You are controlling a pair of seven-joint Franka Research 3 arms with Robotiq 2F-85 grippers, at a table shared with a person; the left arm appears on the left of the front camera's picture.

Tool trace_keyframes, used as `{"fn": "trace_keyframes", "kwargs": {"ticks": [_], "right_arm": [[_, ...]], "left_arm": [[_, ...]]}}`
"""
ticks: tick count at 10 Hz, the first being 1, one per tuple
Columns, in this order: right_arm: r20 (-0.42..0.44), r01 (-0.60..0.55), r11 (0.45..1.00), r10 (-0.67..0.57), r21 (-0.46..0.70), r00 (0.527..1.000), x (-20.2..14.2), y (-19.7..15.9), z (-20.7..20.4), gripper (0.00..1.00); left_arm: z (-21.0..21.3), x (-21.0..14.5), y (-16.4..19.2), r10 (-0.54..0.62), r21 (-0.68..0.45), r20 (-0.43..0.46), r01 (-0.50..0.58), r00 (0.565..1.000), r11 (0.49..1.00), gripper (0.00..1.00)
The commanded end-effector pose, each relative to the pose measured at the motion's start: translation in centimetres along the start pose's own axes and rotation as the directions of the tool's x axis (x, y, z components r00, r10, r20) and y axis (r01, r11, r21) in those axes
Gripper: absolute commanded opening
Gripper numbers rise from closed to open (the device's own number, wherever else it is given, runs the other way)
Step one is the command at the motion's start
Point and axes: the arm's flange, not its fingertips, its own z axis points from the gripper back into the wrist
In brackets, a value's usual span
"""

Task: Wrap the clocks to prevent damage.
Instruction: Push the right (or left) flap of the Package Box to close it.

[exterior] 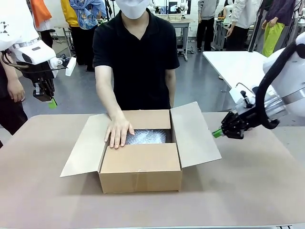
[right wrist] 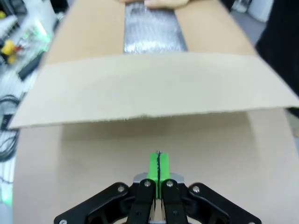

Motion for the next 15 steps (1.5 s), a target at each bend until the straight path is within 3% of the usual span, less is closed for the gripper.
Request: {"fn": "trace_keyframes", "kwargs": {"ticks": [1,6,7,12,15], "right_arm": [[0.062,0.014,1.0,-0.014,0.005,0.998,-0.5,-0.6,-2.2,0.01],[0.377,0.085,0.996,-0.093,0.037,0.921,2.1,0.4,-2.3,0.01],[0.405,0.07,0.997,-0.079,0.038,0.911,3.1,0.8,-2.6,0.01],[0.409,0.024,0.999,-0.036,0.035,0.912,8.5,1.0,-8.8,0.01],[0.372,0.026,1.0,-0.026,0.005,0.928,9.0,-0.2,-11.7,0.01]], "left_arm": [[0.1,0.0,0.0,0.019,0.003,0.0,-0.019,1.0,1.0,0.01],[0.1,0.0,0.0,0.019,0.003,0.0,-0.019,1.0,1.0,0.01],[0.1,0.0,0.0,0.019,0.003,0.0,-0.019,1.0,1.0,0.01],[0.1,0.0,0.0,0.019,0.003,0.0,-0.019,1.0,1.0,0.01],[0.1,0.0,0.0,0.019,0.003,0.0,-0.019,1.0,1.0,0.01]]}}
